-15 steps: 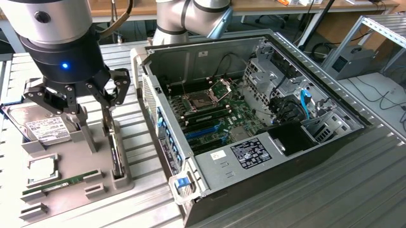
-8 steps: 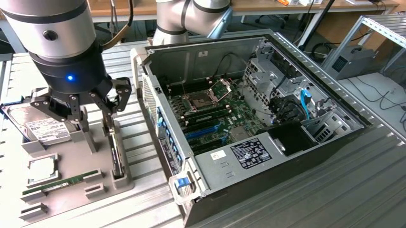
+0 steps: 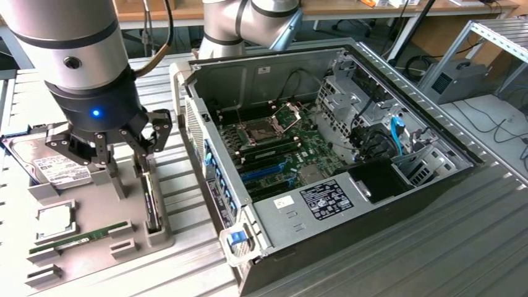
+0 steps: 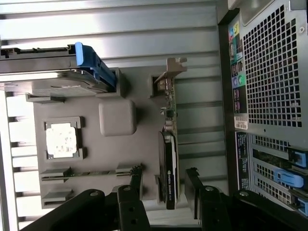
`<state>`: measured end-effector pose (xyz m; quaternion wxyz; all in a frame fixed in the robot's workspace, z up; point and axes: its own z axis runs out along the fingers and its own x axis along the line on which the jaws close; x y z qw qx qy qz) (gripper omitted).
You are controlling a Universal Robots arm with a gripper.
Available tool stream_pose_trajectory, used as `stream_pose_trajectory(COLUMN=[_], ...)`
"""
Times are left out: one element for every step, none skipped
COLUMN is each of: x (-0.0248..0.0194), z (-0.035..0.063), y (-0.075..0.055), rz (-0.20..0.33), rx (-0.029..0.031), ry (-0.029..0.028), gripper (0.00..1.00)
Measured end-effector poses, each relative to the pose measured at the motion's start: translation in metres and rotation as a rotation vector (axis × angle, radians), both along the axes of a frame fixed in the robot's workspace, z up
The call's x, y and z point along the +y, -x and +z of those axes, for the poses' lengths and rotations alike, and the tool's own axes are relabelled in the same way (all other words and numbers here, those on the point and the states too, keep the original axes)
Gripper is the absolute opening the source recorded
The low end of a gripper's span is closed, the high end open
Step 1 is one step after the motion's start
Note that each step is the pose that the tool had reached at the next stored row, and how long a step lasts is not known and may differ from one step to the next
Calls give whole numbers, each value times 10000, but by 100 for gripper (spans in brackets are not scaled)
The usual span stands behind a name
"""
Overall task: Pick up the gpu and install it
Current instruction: 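Pick up the gpu and move the gpu toward the slot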
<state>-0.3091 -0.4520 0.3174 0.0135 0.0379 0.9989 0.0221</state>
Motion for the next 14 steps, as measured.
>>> stream_pose_trajectory(x=[0, 0, 0, 0, 0, 0, 0, 0, 0, 0, 0, 0, 0, 0], z=[-16, -35, -49, -60, -73, -87, -103, -113, -121, -127, -131, -133, -137, -139], y=[0, 0, 0, 0, 0, 0, 0, 0, 0, 0, 0, 0, 0, 0], rz=[0, 0, 0, 0, 0, 0, 0, 0, 0, 0, 0, 0, 0, 0], rx=[0, -1, -1, -1, 0, -1, 0, 0, 0, 0, 1, 2, 1, 0], ry=[0, -1, -1, -1, 0, -1, -1, 0, 0, 0, 1, 2, 1, 0], gripper=[48, 48, 48, 48, 48, 48, 48, 48, 48, 48, 48, 48, 48, 48])
